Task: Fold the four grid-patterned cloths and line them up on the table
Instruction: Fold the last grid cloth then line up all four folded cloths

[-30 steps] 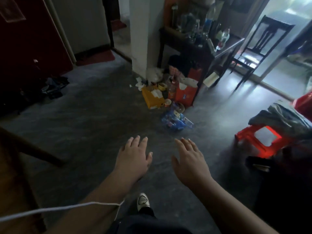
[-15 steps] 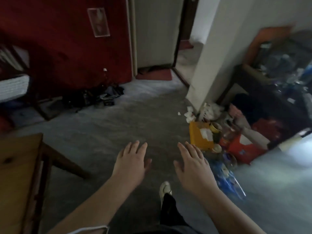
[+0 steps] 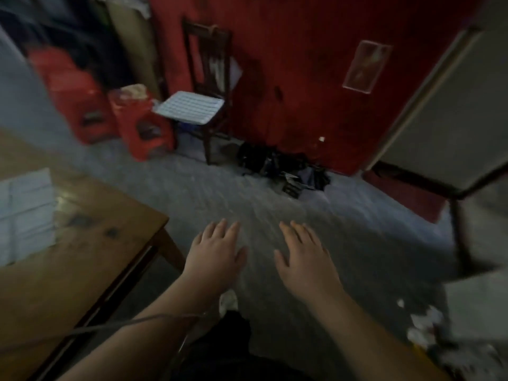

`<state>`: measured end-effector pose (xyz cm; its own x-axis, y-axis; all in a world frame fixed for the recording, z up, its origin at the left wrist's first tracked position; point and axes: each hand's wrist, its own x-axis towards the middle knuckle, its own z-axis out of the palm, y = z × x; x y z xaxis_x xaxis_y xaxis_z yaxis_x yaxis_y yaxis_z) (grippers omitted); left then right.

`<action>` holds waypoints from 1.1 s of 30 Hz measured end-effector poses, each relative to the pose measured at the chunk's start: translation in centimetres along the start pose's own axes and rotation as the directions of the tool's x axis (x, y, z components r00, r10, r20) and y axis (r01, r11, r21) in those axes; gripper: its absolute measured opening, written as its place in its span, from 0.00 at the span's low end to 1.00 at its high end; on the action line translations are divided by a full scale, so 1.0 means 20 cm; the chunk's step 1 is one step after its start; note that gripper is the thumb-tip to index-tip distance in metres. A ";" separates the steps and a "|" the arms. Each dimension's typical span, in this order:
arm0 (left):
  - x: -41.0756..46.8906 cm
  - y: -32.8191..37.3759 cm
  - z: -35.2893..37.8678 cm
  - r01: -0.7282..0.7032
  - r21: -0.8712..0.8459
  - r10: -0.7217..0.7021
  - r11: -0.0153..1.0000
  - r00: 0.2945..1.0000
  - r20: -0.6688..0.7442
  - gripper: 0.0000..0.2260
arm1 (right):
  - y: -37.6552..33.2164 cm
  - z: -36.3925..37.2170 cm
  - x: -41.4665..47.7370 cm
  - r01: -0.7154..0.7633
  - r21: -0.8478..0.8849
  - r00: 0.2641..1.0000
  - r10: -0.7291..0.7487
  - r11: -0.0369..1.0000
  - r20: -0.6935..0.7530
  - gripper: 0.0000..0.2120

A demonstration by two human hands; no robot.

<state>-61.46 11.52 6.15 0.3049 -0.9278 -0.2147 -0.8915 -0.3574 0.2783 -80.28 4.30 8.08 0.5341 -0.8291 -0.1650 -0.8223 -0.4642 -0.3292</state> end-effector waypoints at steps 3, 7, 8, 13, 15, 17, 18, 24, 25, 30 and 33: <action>0.31 -0.16 -0.05 0.113 -0.047 -0.115 0.992 0.993 -0.020 0.30 | -0.06 0.00 0.46 0.095 -0.030 0.995 -0.094 0.995 0.041 0.30; 0.76 -0.43 -0.17 0.199 -0.090 -0.201 0.976 0.980 -0.015 0.30 | -0.22 0.05 1.09 0.174 -0.059 0.981 -0.167 0.983 0.101 0.30; 0.87 -0.50 -0.21 0.216 -0.099 -0.217 0.971 0.976 -0.002 0.30 | -0.28 0.05 1.24 0.194 -0.068 0.976 -0.185 0.979 0.118 0.30; 1.31 -0.76 -0.45 0.331 -0.103 -0.335 0.938 0.942 -0.025 0.31 | -0.58 0.01 1.85 0.354 -0.080 0.924 -0.334 0.932 0.186 0.33; 1.43 -0.84 -0.51 0.394 -0.126 -0.401 0.911 0.915 -0.039 0.31 | -0.70 0.00 2.07 0.429 -0.082 0.891 -0.406 0.900 0.202 0.33; 1.54 -0.94 -0.56 0.458 -0.142 -0.468 0.878 0.882 -0.051 0.31 | -0.82 0.01 2.28 0.488 -0.058 0.853 -0.462 0.871 0.244 0.31; 1.59 -1.00 -0.58 0.494 -0.148 -0.506 0.857 0.861 -0.053 0.31 | -0.88 0.02 2.38 0.518 -0.054 0.831 -0.488 0.854 0.268 0.31; 1.85 -1.36 -0.58 0.735 -0.257 -0.764 0.628 0.644 -0.027 0.31 | -1.25 0.28 2.99 0.731 -0.007 0.642 -0.683 0.682 0.348 0.36; 1.87 -1.41 -0.58 0.771 -0.277 -0.805 0.573 0.594 -0.014 0.30 | -1.32 0.32 3.08 0.775 0.006 0.591 -0.727 0.632 0.349 0.34; 1.92 -1.55 -0.68 0.900 -0.353 -0.956 0.257 0.289 0.042 0.30 | -1.70 0.36 3.40 0.939 0.070 0.252 -0.815 0.336 0.522 0.30; 1.91 -1.57 -0.75 0.910 -0.403 -0.988 0.097 0.136 0.068 0.29 | -1.93 0.36 3.47 0.965 0.169 0.074 -0.828 0.200 0.555 0.30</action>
<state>-16.72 -14.35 3.22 0.8996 0.2348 -0.3681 0.3259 -0.9221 0.2084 -10.03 -33.11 2.54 0.8299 0.4960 -0.2556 0.3845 -0.8403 -0.3822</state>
